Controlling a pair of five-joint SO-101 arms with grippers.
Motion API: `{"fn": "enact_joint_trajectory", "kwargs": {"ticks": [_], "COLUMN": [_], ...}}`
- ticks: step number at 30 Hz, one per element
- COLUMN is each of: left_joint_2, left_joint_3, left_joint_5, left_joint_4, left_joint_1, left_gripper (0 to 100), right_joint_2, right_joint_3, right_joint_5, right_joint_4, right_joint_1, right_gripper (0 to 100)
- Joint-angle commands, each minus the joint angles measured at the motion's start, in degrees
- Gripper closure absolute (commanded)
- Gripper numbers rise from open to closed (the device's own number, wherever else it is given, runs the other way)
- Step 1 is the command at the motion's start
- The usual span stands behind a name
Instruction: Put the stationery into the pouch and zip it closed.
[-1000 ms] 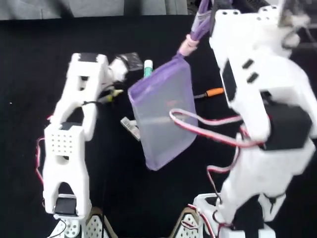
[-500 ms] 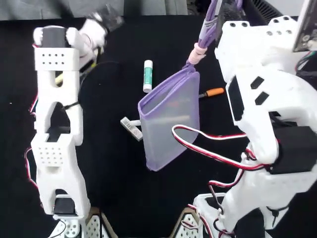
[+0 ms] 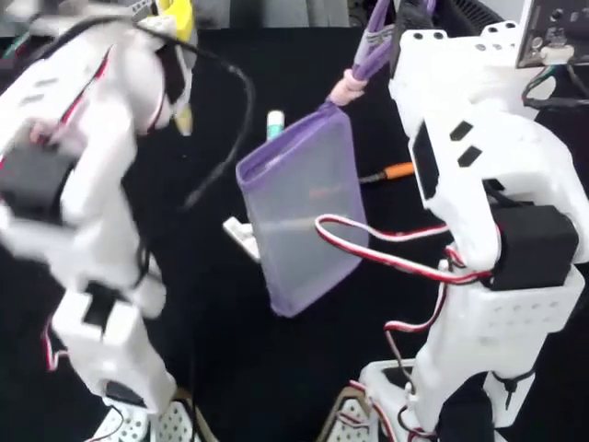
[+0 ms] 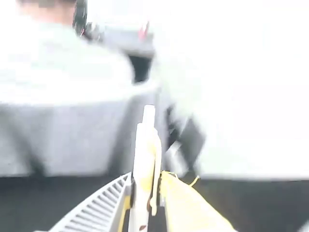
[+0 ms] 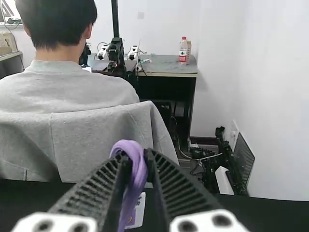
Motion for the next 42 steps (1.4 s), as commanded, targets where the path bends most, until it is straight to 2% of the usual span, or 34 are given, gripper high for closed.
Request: {"fn": "enact_joint_trajectory", "kwargs": {"ticks": [1, 4, 9, 14, 21, 33, 39, 42], "left_joint_2": [-11.78, -17.05, -22.24, -24.44, -38.95, -61.36, -71.91, -78.24], "left_joint_3": [-1.89, -1.80, -1.63, -1.98, 1.80, 33.71, 50.86, 64.04], "left_joint_5": [9.93, 13.71, 13.89, 10.11, 9.58, 9.85, 9.49, 9.49], "left_joint_4": [-1.32, -0.44, 0.97, 1.05, 2.11, 1.49, -3.60, -10.02], "left_joint_1": [6.73, 10.95, 15.69, 16.22, 15.69, 15.69, 15.69, 15.60], "left_gripper": [97, 97, 97, 97, 97, 97, 97, 97], "right_joint_2": [-1.89, -1.98, -1.98, -1.98, -1.98, -1.98, -1.89, -1.89], "right_joint_3": [-0.22, -0.40, -0.31, -0.31, -0.31, -0.13, -0.13, -0.13], "right_joint_5": [3.78, 4.31, 4.40, 4.57, 4.57, 4.57, 4.57, 4.57], "right_joint_4": [0.18, 0.62, 0.79, 0.88, 0.88, 0.88, 0.88, 0.88], "right_joint_1": [0.53, 0.53, 0.53, 0.53, 0.53, 0.53, 0.53, 0.53], "right_gripper": [98.6, 98.6, 98.6, 98.6, 98.6, 98.6, 98.6, 98.6]}}
